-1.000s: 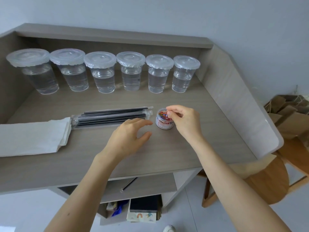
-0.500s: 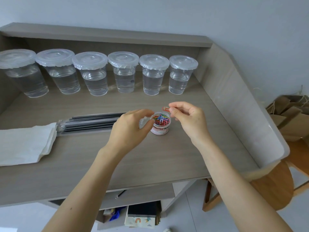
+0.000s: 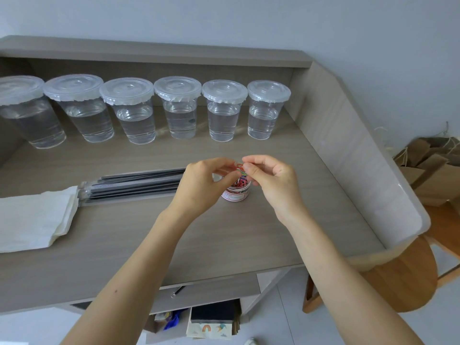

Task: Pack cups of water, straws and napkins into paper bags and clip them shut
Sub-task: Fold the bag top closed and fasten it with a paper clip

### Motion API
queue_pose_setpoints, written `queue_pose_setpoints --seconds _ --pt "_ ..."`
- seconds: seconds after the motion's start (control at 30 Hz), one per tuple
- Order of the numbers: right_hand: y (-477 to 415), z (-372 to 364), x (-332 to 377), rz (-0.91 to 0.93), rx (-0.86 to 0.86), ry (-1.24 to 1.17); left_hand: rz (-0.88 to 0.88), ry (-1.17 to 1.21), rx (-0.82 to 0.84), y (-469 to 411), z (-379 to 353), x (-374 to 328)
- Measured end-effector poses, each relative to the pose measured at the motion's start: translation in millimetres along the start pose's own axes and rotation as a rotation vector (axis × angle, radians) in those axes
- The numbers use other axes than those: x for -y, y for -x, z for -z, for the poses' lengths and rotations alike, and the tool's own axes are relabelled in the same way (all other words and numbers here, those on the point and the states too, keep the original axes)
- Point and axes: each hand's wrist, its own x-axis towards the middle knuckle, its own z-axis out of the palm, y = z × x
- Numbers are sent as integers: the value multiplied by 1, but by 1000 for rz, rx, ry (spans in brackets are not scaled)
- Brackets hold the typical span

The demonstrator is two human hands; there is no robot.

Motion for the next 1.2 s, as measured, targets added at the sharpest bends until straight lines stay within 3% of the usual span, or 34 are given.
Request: queue_pose_setpoints --seconds 0.47,1.2 --pt "-5 3 3 18 50 -64 -42 69 -99 -7 -5 -6" --pt "-15 13 3 216 15 262 13 120 -98 -15 -10 -7"
